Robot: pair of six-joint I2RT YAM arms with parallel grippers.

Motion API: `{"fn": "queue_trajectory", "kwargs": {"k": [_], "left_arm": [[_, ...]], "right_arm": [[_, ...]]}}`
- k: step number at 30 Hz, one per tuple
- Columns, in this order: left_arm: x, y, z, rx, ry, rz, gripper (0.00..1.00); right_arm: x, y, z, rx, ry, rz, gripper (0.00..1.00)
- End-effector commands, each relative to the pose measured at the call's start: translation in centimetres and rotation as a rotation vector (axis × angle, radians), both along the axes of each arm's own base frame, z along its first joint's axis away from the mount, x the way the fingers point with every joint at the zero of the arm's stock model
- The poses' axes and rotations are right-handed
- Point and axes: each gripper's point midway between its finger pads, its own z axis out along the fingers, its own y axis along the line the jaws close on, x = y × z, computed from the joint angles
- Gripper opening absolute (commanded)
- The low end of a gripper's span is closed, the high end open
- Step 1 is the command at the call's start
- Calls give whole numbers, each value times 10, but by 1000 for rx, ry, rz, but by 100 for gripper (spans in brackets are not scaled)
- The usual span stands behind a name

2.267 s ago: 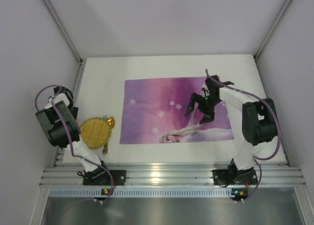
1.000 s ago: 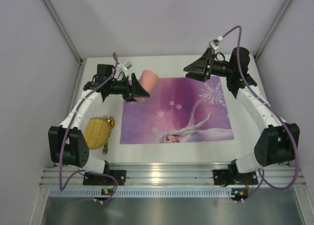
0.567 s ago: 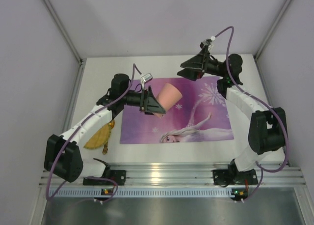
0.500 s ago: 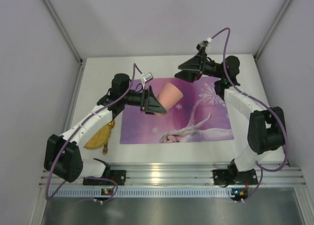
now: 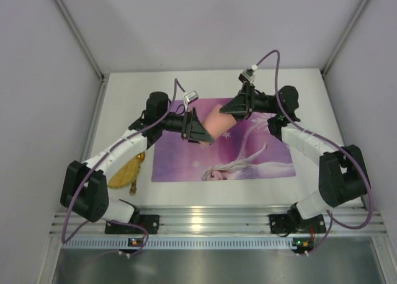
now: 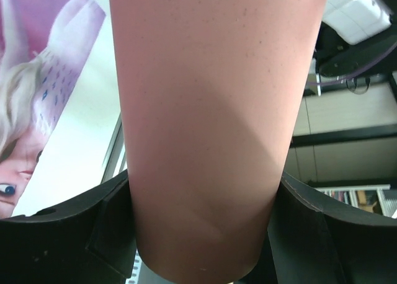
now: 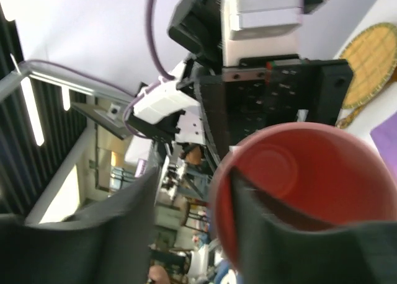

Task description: Set the dinner table for one person

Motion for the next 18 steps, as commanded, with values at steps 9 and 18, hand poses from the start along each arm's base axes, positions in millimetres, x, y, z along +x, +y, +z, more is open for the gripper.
{"fn": "queue_trajectory", "kwargs": {"k": [9,18], "left_arm": [[18,-13,9,-28,-79,2,7],[65,1,-1,239,-165,274,98]], "right_arm": [[-28,1,24,3,-172,94,0],[42,-24,-13,-326,-168,-166,0]]}}
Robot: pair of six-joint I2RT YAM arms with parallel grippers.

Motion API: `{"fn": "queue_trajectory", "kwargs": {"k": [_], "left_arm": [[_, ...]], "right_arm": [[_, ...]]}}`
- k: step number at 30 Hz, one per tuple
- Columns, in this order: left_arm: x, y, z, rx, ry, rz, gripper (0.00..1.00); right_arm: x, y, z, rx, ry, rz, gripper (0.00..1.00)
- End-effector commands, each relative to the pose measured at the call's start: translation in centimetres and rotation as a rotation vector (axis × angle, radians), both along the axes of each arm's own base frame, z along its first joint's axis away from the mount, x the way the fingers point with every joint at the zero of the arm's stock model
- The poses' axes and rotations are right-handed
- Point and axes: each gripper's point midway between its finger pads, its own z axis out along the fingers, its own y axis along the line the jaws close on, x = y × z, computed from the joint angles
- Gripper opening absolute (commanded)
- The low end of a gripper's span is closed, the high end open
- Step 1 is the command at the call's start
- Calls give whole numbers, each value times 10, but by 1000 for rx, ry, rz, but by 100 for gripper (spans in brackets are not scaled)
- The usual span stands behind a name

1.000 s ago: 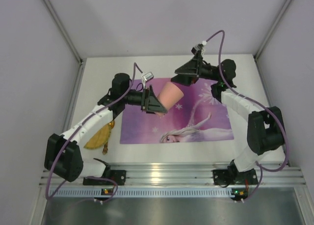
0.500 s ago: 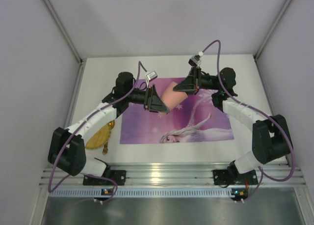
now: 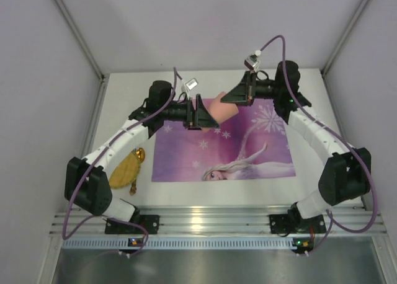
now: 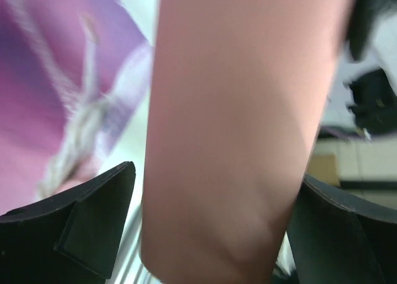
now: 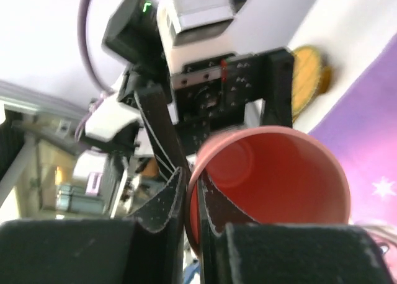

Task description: Set the dinner table for one person

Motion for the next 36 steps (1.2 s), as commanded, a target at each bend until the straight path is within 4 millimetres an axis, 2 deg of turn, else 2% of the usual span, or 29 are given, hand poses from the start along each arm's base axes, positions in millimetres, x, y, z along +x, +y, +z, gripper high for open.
{"fn": "queue_trajectory", "kwargs": {"k": [1,2,3,4,5,6,7,8,9,11,12,13,16,21,25,29,30,32,33,34,35,36], "left_arm": [[52,25,-17,241,-107,322,98],[61,36,-19,277,-112,387,98],[66,48,-26,329,-89,448,98],[74,62,-28,375,-96,535,98],[91,89,-37,457,-104,676,98],[97,105,-42,503,-96,746,98],[93,123,-51,557,-60,798,98],[100,143,-55,582,-44,855,98],[101,153,-59,597,-38,877,98],[98,178,-67,673,-21,934,98],[99,190,-69,724,-33,976,98],[99,200,-69,767,-48,1009,98],[90,224,-77,868,-43,1079,98],[80,238,-79,912,-66,1124,98],[72,248,-80,947,-83,1143,98],[63,257,-87,993,-70,1159,98],[62,259,-89,998,-66,1161,98],[57,262,-92,1004,-52,1172,98],[56,262,-92,999,-47,1177,98],[54,265,-94,1001,-40,1183,98],[53,265,-96,1003,-35,1183,98],[52,266,-95,1001,-35,1190,98]], "right_arm": [[27,-21,12,-251,-179,-161,0],[25,-30,-13,-381,-166,-157,0],[49,-36,-14,-466,-196,-229,0],[57,-42,-22,-528,-190,-256,0],[58,-52,-37,-615,-163,-265,0],[75,-65,-54,-718,-142,-336,0],[83,-74,-54,-752,-141,-372,0],[86,-80,-61,-786,-129,-389,0],[94,-93,-74,-855,-112,-443,0],[102,-111,-86,-949,-102,-508,0],[111,-132,-100,-1063,-88,-586,0],[115,-141,-107,-1109,-80,-615,0],[131,-171,-129,-1265,-57,-715,0],[169,-189,-152,-1296,-26,-838,0],[193,-202,-161,-1304,-10,-943,0],[212,-204,-166,-1265,-43,-1027,0],[208,-206,-173,-1279,-36,-1041,0],[213,-204,-167,-1224,-69,-1093,0],[206,-206,-182,-1237,-52,-1092,0],[205,-205,-186,-1222,-49,-1100,0],[208,-202,-180,-1184,-78,-1122,0],[202,-200,-194,-1191,-65,-1099,0]]}}
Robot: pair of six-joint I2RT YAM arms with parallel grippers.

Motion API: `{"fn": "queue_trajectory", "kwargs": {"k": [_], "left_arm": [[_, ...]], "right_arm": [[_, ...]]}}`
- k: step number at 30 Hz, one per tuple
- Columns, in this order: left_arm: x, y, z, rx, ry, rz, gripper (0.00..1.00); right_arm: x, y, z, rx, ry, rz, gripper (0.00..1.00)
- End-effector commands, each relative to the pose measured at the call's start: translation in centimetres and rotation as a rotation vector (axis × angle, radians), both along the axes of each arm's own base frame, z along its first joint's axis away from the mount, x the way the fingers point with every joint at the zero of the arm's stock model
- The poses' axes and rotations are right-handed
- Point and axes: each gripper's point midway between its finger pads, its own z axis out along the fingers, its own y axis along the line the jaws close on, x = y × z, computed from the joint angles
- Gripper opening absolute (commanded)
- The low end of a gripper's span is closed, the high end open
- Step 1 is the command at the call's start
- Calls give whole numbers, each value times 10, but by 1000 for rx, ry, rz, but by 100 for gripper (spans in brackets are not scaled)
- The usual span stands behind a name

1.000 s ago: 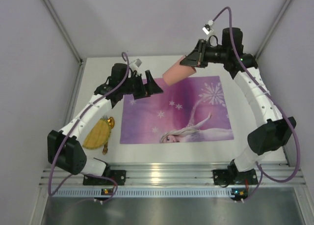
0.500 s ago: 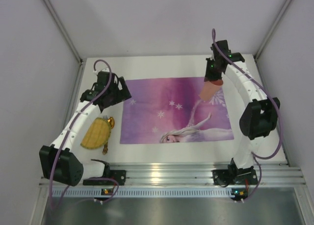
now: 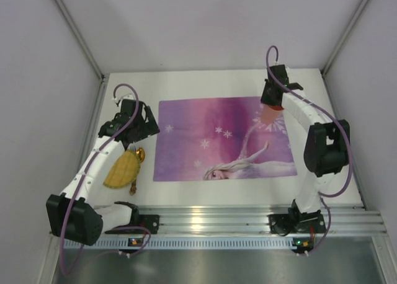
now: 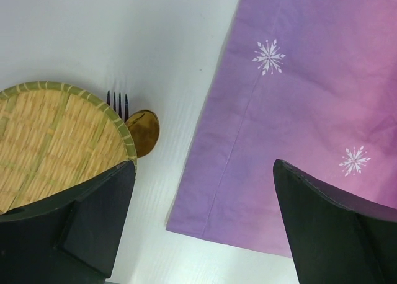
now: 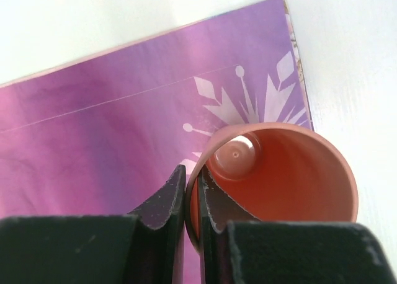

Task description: Set the dinner table for one person

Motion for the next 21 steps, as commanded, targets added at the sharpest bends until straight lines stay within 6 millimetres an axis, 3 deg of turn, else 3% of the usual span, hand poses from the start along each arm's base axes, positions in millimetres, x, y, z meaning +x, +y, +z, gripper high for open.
{"fn": "queue_trajectory", "kwargs": {"k": [1,5,7,9,12,16,17,18,21], "left_arm": [[-7,11,2,18,-11,36,98],[-9,15,1,37,4,40,98],[-10,24,1,62,13,69,98],[-16,33,-3,82,42,92,98],[-22,52,-16,74,91,116,98],[-32,86,-33,64,151,204,98],[-35,94,-33,78,156,226,98],[-37,100,-36,90,169,244,98],[-47,119,-45,126,196,304,98]], "right_arm": [[8,5,17,40,-143,-25,0],[0,19,8,50,-118,21,0],[-4,24,10,44,-114,43,28],[-5,26,25,46,-138,46,52],[-6,28,51,54,-165,60,76],[-21,31,83,53,-184,79,88],[-28,32,100,63,-214,81,91],[-33,31,108,62,-226,75,99],[-58,37,138,98,-267,82,100]]}}
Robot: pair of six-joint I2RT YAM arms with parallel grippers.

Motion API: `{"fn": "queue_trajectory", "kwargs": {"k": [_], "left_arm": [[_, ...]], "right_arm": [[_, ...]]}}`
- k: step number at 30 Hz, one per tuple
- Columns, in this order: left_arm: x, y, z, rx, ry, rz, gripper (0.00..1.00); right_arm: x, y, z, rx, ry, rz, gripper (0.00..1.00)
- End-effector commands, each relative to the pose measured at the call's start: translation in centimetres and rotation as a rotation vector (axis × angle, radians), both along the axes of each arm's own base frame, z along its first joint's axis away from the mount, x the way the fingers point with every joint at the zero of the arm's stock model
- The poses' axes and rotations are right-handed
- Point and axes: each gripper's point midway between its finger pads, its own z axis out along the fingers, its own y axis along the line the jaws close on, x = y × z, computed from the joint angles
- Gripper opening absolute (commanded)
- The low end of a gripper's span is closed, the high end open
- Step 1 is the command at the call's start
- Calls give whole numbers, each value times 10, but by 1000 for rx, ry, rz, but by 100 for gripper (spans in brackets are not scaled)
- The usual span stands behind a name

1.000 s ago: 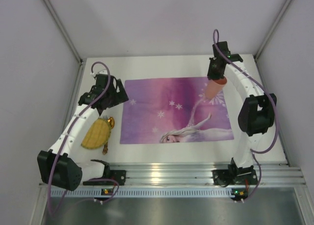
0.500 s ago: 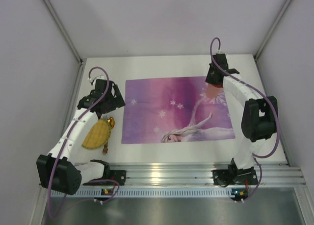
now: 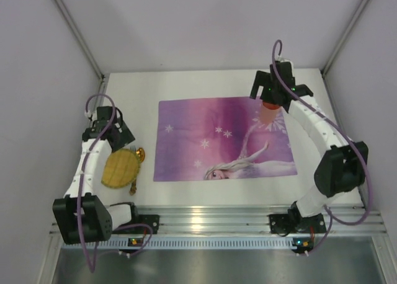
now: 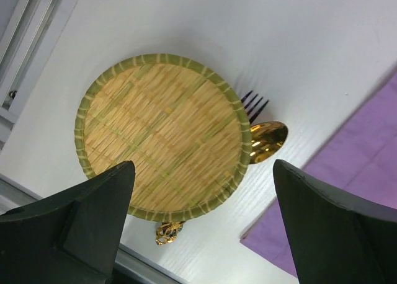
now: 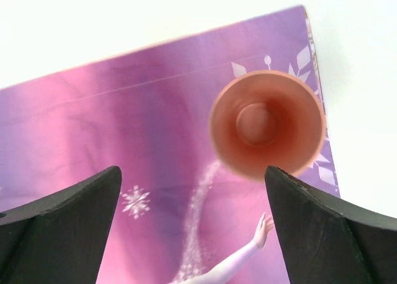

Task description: Set the dinner table for one person

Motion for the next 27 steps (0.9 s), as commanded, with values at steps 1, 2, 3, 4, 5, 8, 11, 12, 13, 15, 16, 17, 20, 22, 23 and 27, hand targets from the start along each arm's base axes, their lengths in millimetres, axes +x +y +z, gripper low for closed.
{"fn": "queue_trajectory", "kwargs": {"k": [1,2,3,4,5,8,11,12,13,15,16,17,20,22,23,27], "left_arm": [[-11,24,-8,37,25,53,98],[-11,27,-8,20,17,56,98],[-8,26,-7,-11,2,54,98],[-10,38,-8,-28,-8,100,98],[-7,43,-9,-52,-33,120,98],[-16,65,-24,-138,-39,244,98],[-17,77,-41,-223,-52,329,98],[-20,77,-54,-269,-46,359,98],[-21,78,-59,-344,-78,384,98],[-22,77,-76,-429,-106,419,95],[-24,77,-78,-470,-121,437,94],[-24,76,-82,-488,-123,443,94],[-29,77,-93,-499,-116,475,95],[-36,83,-97,-495,-123,508,94],[-39,87,-95,-478,-133,508,94],[-35,96,-71,-478,-180,473,92]], "right_arm": [[-29,16,78,66,-138,32,100],[-39,23,90,87,-156,62,100],[-47,34,93,96,-152,94,100],[-57,37,92,94,-133,115,100],[-65,41,93,101,-127,133,100],[-89,54,84,138,-73,201,100],[-105,54,73,143,-32,226,100],[-107,54,70,135,-21,237,100],[-112,52,66,125,3,243,100],[-116,49,64,105,17,248,99],[-118,48,62,96,29,248,100],[-119,46,63,91,30,247,100],[-120,47,57,88,56,254,100],[-122,49,52,90,73,260,100],[-122,49,50,90,79,260,100],[-121,49,46,85,91,261,100]]}}
